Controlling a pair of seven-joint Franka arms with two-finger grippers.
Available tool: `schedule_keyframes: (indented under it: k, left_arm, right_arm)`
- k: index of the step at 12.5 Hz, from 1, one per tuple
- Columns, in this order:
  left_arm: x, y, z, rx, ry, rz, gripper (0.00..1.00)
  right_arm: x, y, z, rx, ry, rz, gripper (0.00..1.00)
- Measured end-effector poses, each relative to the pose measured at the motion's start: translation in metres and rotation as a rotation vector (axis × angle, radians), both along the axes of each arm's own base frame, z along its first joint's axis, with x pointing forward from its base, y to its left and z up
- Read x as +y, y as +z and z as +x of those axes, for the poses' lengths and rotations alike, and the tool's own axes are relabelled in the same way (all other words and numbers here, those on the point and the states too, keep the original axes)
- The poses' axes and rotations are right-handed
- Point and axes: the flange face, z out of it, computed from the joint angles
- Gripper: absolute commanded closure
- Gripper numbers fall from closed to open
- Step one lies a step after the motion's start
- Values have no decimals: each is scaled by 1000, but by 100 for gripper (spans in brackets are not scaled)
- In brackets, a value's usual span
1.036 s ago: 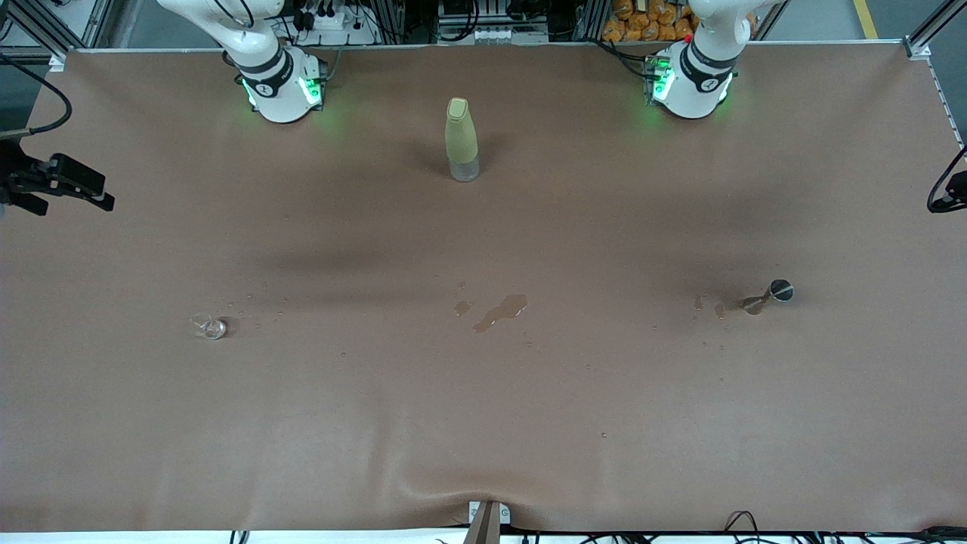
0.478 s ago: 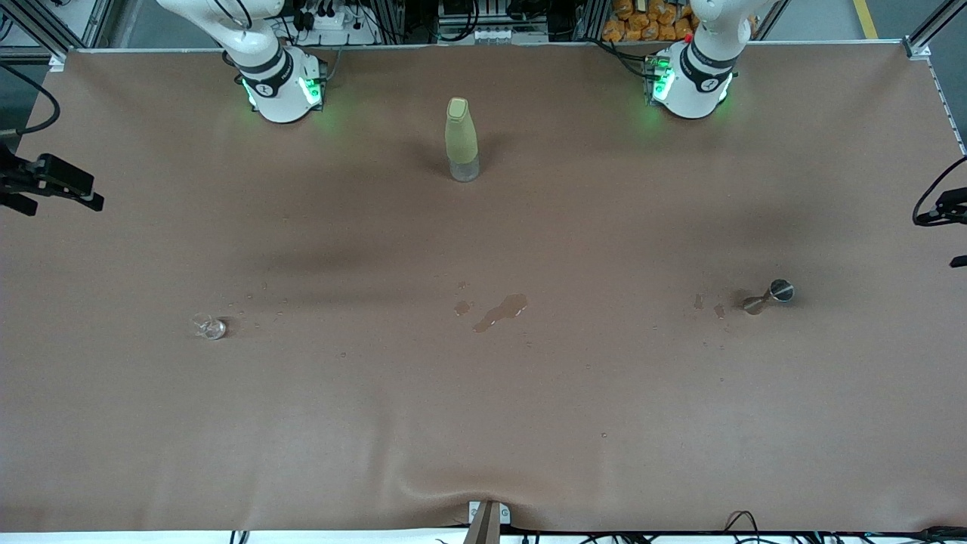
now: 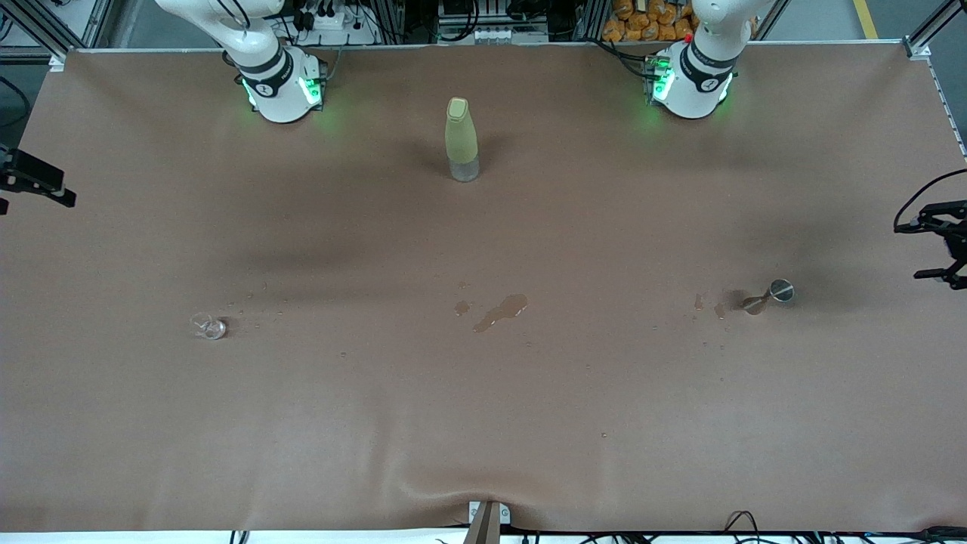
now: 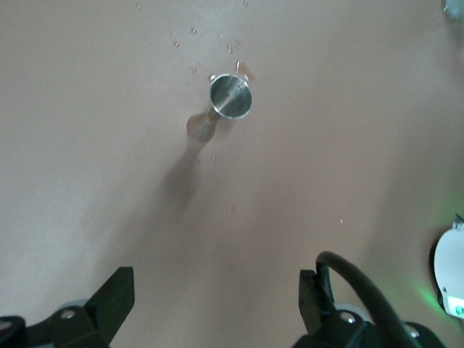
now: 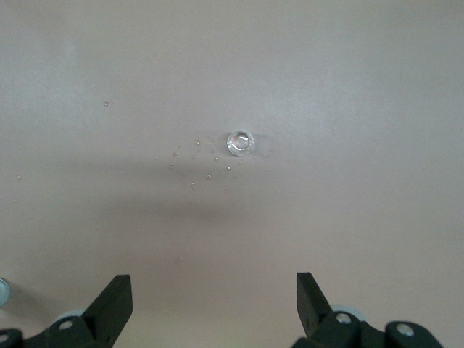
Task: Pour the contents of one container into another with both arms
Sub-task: 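Move the left gripper down to the steel jigger and grasp it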
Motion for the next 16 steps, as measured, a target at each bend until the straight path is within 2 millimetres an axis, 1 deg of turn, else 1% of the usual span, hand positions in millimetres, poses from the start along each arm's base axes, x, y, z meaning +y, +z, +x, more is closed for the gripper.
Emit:
schedule_keyframes:
  k: [2,3,5,7,8,12,14,16]
  left_arm:
    - [4,-27,1,-30,7,-100,0]
    - [7,-44,1,-56,13,-163,0]
    - [19,-84,-5,-105,1,-267,0]
    - [22,-113,-8,-125,5,-329,0]
    - [21,-120,-7,-135,-2,-345,0]
    - [14,-138,-4,-218,-54,-420,0]
    - [10,-156,-5,-236,-41,-478,0]
    - [5,-178,-7,-271,-27,-550,0]
  right_arm:
    - [-16,0,-3,-1,21,0,0]
    - [-25,0,-5,-2,42,1,0]
    - [-45,-2,-9,-3,138,4,0]
    - [-64,-6,-14,-1,275,8,0]
    - [-73,-9,-16,-1,354,11,0]
    - [-103,-17,-22,-2,710,25,0]
    - [-114,-19,-23,-8,926,23,0]
    - [-122,-19,-21,-23,1140,-2,0]
